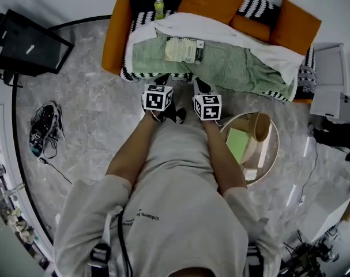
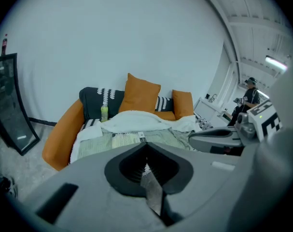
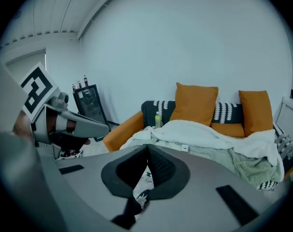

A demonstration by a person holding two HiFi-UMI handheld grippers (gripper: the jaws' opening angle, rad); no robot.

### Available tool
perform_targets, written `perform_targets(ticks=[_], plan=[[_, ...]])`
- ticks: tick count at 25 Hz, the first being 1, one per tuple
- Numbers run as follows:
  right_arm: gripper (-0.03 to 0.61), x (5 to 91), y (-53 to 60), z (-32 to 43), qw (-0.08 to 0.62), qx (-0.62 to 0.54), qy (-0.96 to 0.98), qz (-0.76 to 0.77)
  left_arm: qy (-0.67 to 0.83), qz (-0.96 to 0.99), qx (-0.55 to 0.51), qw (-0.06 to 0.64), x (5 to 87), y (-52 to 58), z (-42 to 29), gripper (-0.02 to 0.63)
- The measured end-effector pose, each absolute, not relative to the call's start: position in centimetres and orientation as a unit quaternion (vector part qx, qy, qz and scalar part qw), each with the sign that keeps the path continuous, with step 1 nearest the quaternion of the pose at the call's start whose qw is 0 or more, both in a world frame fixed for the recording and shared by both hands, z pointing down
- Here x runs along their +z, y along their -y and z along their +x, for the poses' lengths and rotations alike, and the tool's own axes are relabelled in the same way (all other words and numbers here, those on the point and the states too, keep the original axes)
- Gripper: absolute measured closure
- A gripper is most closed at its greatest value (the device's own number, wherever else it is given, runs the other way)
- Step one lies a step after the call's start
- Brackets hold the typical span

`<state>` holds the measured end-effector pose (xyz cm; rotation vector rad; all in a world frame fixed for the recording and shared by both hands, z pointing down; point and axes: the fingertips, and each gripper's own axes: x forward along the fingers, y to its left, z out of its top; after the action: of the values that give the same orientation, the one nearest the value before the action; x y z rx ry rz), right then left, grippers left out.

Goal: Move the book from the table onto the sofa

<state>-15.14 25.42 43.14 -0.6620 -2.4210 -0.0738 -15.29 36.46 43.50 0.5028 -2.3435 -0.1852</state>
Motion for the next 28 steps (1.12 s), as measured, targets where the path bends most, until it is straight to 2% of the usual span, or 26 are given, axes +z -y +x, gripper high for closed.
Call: perform_targets(ticks=[9, 14, 28], plan=[[0.572, 42.8, -26.0, -15.9, 0.301, -0.014, 0.922, -0.243, 0.915, 0.182, -0.064, 0.354, 43.6, -38.0, -15.3, 0.603], [0.572, 42.8, -27.5, -15.4, 0.296, -0.079, 0.912, -0.273, 0.914, 0.19, -0.073, 0.352, 43.3, -38.3, -15.9, 0.604], [0.572, 42.3, -24.8, -15.1, 0.287, -0.067, 0.919, -0.262, 0.911, 0.205, -0.057, 0.354, 43.5, -35.6, -15.7, 0.604]])
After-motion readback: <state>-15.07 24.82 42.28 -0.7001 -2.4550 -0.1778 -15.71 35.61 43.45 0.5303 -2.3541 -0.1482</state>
